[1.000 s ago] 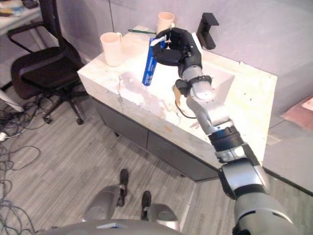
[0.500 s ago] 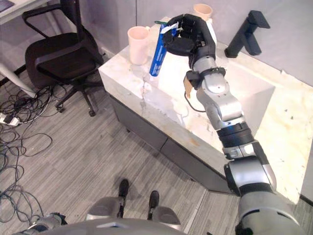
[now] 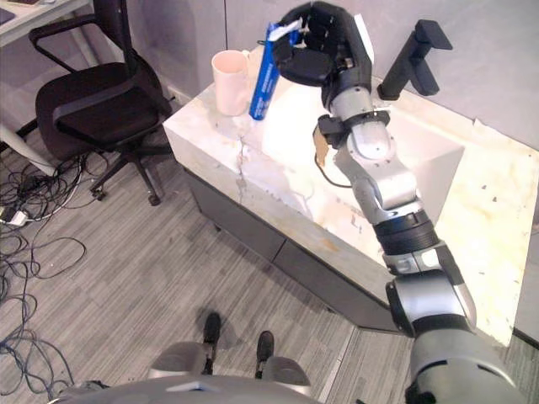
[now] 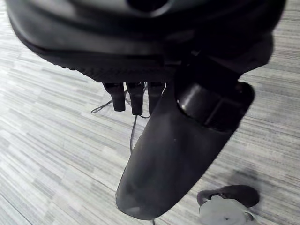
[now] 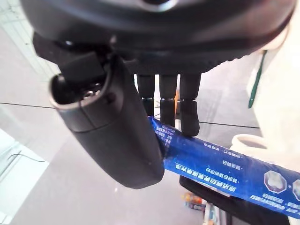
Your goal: Organize the bathroom.
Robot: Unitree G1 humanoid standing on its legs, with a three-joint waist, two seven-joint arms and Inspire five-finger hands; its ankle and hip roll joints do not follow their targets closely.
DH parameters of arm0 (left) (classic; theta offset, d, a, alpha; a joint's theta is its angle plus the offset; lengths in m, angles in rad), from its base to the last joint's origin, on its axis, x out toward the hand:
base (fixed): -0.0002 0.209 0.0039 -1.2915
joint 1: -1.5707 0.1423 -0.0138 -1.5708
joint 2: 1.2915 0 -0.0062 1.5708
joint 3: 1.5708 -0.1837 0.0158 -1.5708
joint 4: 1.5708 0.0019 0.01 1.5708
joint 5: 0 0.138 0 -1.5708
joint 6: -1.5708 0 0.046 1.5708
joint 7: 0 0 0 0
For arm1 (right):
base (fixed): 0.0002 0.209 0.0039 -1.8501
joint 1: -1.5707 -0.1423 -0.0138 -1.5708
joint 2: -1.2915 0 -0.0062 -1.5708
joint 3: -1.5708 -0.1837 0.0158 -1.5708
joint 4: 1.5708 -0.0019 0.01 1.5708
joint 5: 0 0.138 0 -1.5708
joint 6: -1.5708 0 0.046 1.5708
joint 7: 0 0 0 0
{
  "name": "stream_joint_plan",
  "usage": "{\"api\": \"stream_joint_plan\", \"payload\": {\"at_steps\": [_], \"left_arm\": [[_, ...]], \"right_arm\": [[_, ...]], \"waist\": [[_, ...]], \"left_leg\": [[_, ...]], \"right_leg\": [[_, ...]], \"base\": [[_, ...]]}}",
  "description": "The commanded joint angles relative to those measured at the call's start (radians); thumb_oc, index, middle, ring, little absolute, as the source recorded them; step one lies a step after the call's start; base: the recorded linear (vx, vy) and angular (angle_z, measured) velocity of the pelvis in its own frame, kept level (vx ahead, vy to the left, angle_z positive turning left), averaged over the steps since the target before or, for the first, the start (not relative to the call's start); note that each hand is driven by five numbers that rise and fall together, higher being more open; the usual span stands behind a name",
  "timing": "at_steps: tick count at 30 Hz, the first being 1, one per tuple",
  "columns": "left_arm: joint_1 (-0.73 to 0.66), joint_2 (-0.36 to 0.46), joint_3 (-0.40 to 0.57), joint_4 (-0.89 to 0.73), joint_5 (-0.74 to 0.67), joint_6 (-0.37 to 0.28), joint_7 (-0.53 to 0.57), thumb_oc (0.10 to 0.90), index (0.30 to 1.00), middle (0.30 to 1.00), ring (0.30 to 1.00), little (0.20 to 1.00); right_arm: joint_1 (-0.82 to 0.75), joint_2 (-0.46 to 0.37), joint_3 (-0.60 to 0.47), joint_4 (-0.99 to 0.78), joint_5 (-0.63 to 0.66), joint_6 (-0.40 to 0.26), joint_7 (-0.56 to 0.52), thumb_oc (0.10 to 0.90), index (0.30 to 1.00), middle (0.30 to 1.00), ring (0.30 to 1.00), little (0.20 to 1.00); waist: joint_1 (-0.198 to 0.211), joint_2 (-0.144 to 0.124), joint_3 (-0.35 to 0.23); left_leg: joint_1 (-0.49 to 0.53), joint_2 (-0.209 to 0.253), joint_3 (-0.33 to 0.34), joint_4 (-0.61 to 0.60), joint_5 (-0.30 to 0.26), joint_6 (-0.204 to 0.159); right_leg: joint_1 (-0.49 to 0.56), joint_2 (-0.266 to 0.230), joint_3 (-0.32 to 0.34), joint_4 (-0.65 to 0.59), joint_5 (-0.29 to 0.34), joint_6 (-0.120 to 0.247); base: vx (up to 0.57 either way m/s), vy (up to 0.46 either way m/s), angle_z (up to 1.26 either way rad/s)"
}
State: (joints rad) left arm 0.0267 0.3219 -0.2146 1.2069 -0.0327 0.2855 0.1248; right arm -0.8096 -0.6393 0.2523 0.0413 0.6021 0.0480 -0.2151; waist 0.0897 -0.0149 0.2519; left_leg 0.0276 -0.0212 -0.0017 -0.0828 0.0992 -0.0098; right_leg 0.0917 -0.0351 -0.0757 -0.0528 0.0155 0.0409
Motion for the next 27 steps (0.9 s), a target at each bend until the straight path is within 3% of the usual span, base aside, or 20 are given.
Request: {"api": "stream_joint_plan", "payload": {"at_steps": [1, 9, 11, 13, 14, 15, 16, 19, 22, 23, 27], "left_arm": [[0.054, 0.037, -0.037, 0.072, 0.026, 0.042, 0.002, 0.800, 0.900, 0.900, 0.900, 0.900], [0.046, 0.041, -0.001, 0.092, -0.009, 0.028, 0.016, 0.800, 0.900, 0.900, 0.900, 0.900], [0.039, 0.040, 0.005, 0.091, -0.019, 0.042, 0.015, 0.800, 0.900, 0.900, 0.900, 0.900], [0.031, 0.034, 0.009, 0.098, 0.000, 0.053, 0.016, 0.800, 0.900, 0.900, 0.900, 0.900], [0.027, 0.030, 0.010, 0.104, -0.011, 0.057, 0.026, 0.800, 0.900, 0.900, 0.900, 0.900], [0.014, 0.026, 0.009, 0.109, -0.034, 0.066, 0.038, 0.800, 0.900, 0.900, 0.900, 0.900], [0.010, 0.025, 0.006, 0.108, -0.038, 0.070, 0.039, 0.800, 0.900, 0.900, 0.900, 0.900], [-0.044, 0.017, -0.045, 0.101, -0.043, 0.101, 0.050, 0.800, 0.900, 0.900, 0.900, 0.900], [-0.051, 0.016, -0.038, 0.103, -0.016, 0.101, 0.053, 0.800, 0.900, 0.900, 0.900, 0.900], [-0.048, 0.007, -0.052, 0.097, -0.022, 0.099, 0.065, 0.800, 0.900, 0.900, 0.900, 0.900], [-0.025, -0.005, -0.069, 0.097, 0.023, 0.069, 0.063, 0.800, 0.900, 0.900, 0.900, 0.900]], "right_arm": [[-0.131, 0.073, -0.086, -0.106, -0.081, -0.143, 0.003, 0.400, 0.300, 0.300, 0.300, 0.300], [-0.107, 0.158, -0.048, -0.129, -0.101, -0.147, -0.009, 0.400, 0.300, 0.300, 0.300, 0.300], [-0.110, 0.157, -0.047, -0.129, -0.092, -0.142, -0.001, 0.400, 0.300, 0.300, 0.300, 0.300], [-0.100, 0.166, -0.036, -0.136, -0.073, -0.148, -0.004, 0.400, 0.300, 0.300, 0.300, 0.300], [-0.101, 0.171, -0.032, -0.139, -0.066, -0.145, -0.003, 0.400, 0.300, 0.300, 0.300, 0.300], [-0.101, 0.182, -0.021, -0.148, -0.076, -0.130, -0.013, 0.400, 0.300, 0.300, 0.300, 0.300], [-0.101, 0.183, -0.019, -0.148, -0.077, -0.128, -0.014, 0.400, 0.300, 0.300, 0.300, 0.300], [-0.086, 0.193, -0.024, -0.155, -0.102, -0.111, -0.043, 0.400, 0.300, 0.300, 0.300, 0.300], [-0.075, 0.194, -0.034, -0.137, -0.123, -0.123, -0.030, 0.400, 0.300, 0.300, 0.300, 0.300], [-0.080, 0.173, -0.041, -0.112, -0.136, -0.134, -0.034, 0.400, 0.300, 0.300, 0.300, 0.300], [-0.091, 0.144, -0.056, -0.063, -0.129, -0.159, -0.035, 0.400, 0.300, 0.300, 0.300, 0.300]], "waist": [[0.007, -0.019, -0.112], [0.001, -0.019, -0.105], [0.006, -0.021, -0.105], [0.005, -0.011, -0.097], [-0.005, -0.008, -0.091], [-0.035, -0.011, -0.086], [-0.042, -0.012, -0.085], [-0.101, -0.026, -0.068], [-0.098, -0.036, -0.062], [-0.086, -0.035, -0.069], [-0.059, -0.036, -0.068]], "left_leg": [[-0.010, -0.014, -0.013, 0.123, -0.156, 0.033], [-0.010, -0.027, 0.007, 0.138, -0.178, 0.062], [-0.014, -0.032, 0.012, 0.144, -0.177, 0.068], [-0.009, -0.029, 0.017, 0.145, -0.177, 0.078], [-0.002, -0.029, 0.013, 0.152, -0.185, 0.079], [0.018, -0.038, -0.005, 0.147, -0.198, 0.074], [0.025, -0.039, -0.009, 0.144, -0.201, 0.072], [0.049, -0.070, -0.066, 0.151, -0.235, 0.070], [0.045, -0.077, -0.067, 0.156, -0.237, 0.075], [0.021, -0.076, -0.082, 0.150, -0.213, 0.073], [0.016, -0.066, -0.095, 0.116, -0.189, 0.063]], "right_leg": [[-0.079, -0.082, 0.061, 0.125, -0.009, 0.102], [-0.099, -0.115, 0.077, 0.148, -0.001, 0.125], [-0.119, -0.137, 0.052, 0.198, 0.017, 0.131], [-0.168, -0.160, 0.040, 0.348, 0.043, 0.122], [-0.194, -0.154, 0.069, 0.389, 0.063, 0.117], [-0.240, -0.113, 0.131, 0.367, 0.089, 0.119], [-0.246, -0.104, 0.142, 0.357, 0.090, 0.119], [-0.292, -0.007, 0.235, 0.233, 0.094, 0.121], [-0.278, -0.005, 0.207, 0.214, 0.081, 0.113], [-0.221, 0.014, 0.229, 0.171, 0.059, 0.096], [-0.192, 0.011, 0.195, 0.121, 0.063, 0.090]], "base": [[0.05, 0.120, -0.10], [0.00, 0.096, -0.25], [-0.02, 0.104, -0.25], [0.01, 0.091, -0.21], [0.07, 0.046, -0.26], [0.07, 0.020, -0.25], [0.10, -0.002, -0.21], [0.07, -0.026, 0.57], [-0.01, -0.079, 0.69], [-0.04, -0.121, 0.73], [-0.03, -0.099, 0.61]]}}
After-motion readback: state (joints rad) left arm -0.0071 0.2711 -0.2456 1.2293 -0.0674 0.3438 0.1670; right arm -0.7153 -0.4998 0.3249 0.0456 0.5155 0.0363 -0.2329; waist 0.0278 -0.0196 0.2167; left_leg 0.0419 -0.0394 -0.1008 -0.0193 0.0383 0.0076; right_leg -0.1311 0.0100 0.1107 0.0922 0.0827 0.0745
